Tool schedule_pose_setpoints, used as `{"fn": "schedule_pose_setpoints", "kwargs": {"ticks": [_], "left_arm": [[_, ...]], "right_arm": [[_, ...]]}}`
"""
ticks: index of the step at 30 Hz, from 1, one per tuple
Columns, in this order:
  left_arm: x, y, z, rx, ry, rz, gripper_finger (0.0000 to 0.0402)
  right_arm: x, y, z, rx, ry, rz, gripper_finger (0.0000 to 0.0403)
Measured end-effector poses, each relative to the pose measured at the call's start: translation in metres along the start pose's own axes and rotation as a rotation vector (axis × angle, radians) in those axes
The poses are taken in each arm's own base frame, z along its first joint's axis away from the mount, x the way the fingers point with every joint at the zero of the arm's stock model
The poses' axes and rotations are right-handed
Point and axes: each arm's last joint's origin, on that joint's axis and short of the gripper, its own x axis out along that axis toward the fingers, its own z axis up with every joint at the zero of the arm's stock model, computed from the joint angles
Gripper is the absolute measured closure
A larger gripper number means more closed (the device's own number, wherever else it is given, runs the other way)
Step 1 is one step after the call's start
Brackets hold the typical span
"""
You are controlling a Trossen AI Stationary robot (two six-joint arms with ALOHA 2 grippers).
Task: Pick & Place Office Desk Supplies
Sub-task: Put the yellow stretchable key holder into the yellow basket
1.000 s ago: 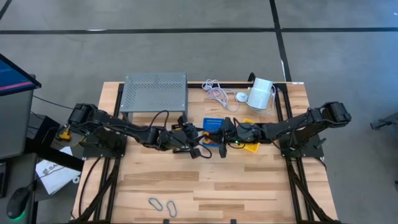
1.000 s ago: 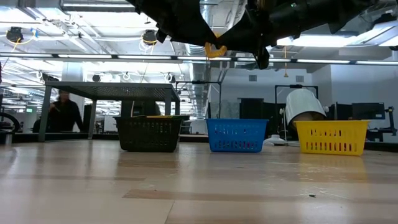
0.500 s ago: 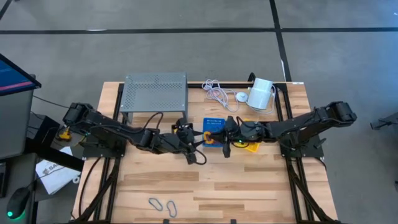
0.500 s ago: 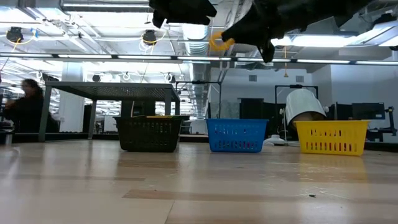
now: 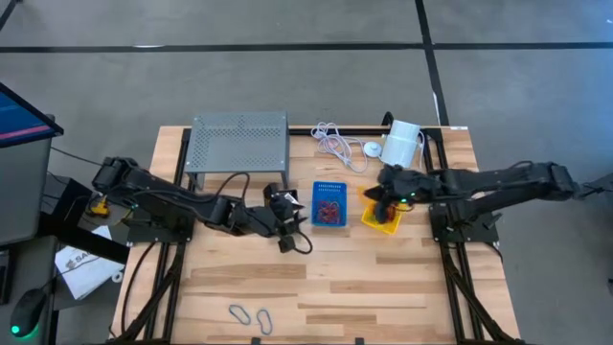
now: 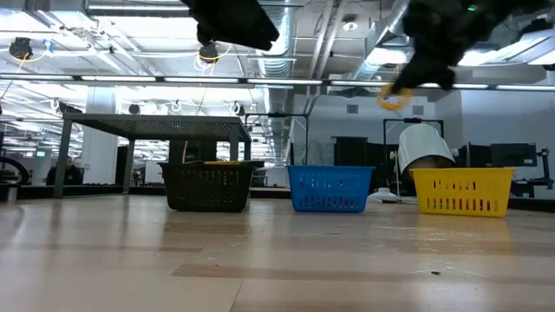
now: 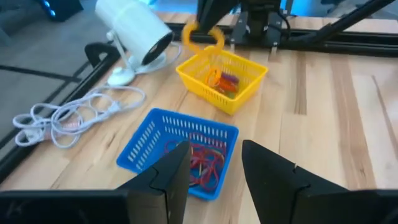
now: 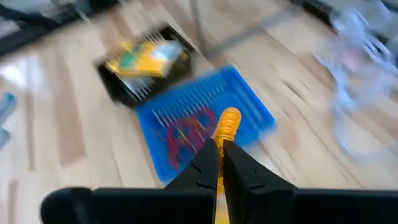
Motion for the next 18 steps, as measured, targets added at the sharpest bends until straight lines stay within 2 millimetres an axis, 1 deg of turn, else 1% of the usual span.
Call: {"fn": "schedule_pose_setpoints", "kwargs": {"ticks": [4,7,11,18], "left_arm": [[-0.002,0.002,-0.002,-0.011,0.028,0.006,0.0265],[-0.002,0.002,-0.003,-0.010,0.032,0.002,0.0269],[-0.002,-0.001,-0.003,-0.012,0.050,-0.071,0.0273],[-0.003,-0.006,-0.006,-0.062,0.119,-0.251,0.0285]], "right_arm": [[-0.020,-0.017,-0.014,0.045,0.112,-0.068,0.0403],[-0.025,-0.023,-0.025,0.066,0.191,-0.116,0.0403],[-0.019,-0.029,-0.040,0.074,0.274,-0.170,0.0403],[0.008,-0.030,-0.060,0.055,0.359,-0.195,0.0403]]}}
